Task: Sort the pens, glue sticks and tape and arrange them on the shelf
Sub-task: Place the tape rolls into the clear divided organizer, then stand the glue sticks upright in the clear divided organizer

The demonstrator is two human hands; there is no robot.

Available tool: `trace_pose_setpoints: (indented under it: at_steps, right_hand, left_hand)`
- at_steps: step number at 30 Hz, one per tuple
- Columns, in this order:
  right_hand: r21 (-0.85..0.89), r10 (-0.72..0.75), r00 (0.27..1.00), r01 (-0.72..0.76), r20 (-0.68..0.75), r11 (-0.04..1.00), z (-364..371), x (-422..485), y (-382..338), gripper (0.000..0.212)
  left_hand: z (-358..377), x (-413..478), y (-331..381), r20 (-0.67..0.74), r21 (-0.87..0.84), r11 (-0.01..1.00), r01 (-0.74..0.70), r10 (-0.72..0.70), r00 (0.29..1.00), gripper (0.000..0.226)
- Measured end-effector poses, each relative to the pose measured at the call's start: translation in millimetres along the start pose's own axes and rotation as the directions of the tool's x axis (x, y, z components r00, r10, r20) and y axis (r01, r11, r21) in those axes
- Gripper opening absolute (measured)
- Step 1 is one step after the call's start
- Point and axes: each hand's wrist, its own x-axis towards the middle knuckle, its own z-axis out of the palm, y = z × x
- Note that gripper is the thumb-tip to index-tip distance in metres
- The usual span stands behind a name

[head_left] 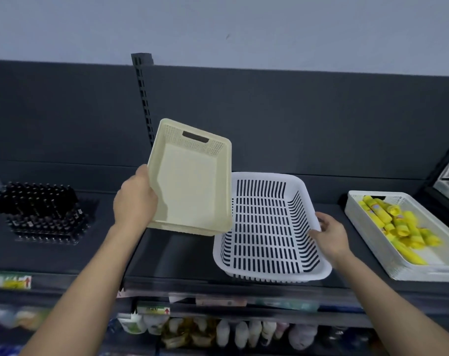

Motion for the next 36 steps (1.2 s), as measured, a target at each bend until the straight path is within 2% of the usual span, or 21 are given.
trace_pose_setpoints:
  at_steps: [4,7,8,11,13,17,20,25,28,32,36]
  right_hand:
    - [0.019,0.001,1.000,-0.001,-0.003,1.000,3.8,-2.6,3.4,0.043]
    - [0.119,0.017,1.000,-0.020,0.021,0.993,7.5,-6.4,1.3,0.021]
    - [0.153,0.023,0.999,-0.027,0.028,0.988,7.6,-7.3,-0.3,0.016]
    - [0.307,0.090,0.994,-0.105,0.063,0.946,2.9,-5.2,-4.2,0.033]
    - [0.434,0.167,0.978,-0.205,0.124,0.877,-1.7,-4.9,-5.9,0.035]
    - [0.558,0.239,0.954,-0.301,0.183,0.773,-4.1,-3.3,-3.5,0.043]
    - [0.514,0.201,0.956,-0.284,0.212,0.809,-2.0,-8.7,-8.9,0.045]
    - [0.391,0.139,0.962,-0.225,0.237,0.892,11.8,-3.9,-13.2,0.053]
    - [0.355,0.140,0.971,-0.202,0.193,0.913,24.4,-0.8,-16.6,0.039]
    - [0.285,0.062,0.981,-0.114,0.183,0.952,31.9,-1.9,-20.3,0.033]
    - [0.217,0.054,0.996,-0.068,0.071,0.974,12.2,6.2,-10.0,0.015]
  left_hand:
    - [-15.0,-1.8,29.5,-0.066,-0.004,0.996,-0.087,0.086,0.994,0.029]
    - [-13.3,-6.8,59.2,-0.059,-0.059,0.991,-0.122,0.118,0.991,0.031]
    - [-7.1,-9.4,68.1,-0.025,-0.091,0.990,-0.112,0.110,0.994,0.031]
    - [26.8,-20.3,83.0,0.153,-0.257,0.966,-0.008,0.049,0.987,0.031]
    - [53.6,-31.6,84.8,0.264,-0.338,0.939,0.067,0.026,0.964,0.032]
    - [89.1,-53.5,85.9,0.414,-0.244,0.958,0.148,-0.035,0.909,0.044]
    - [98.7,-59.5,87.7,0.447,-0.192,0.968,0.165,-0.064,0.892,0.053]
    - [106.5,-45.4,88.5,0.405,-0.244,0.966,0.090,0.017,0.914,0.042]
    - [108.6,-37.3,89.9,0.413,-0.267,0.962,0.065,0.053,0.909,0.039]
    - [116.6,-35.1,99.0,0.429,-0.352,0.936,0.005,0.157,0.890,0.048]
    - [131.2,-40.1,132.2,0.458,-0.488,0.873,0.010,0.247,0.854,0.043]
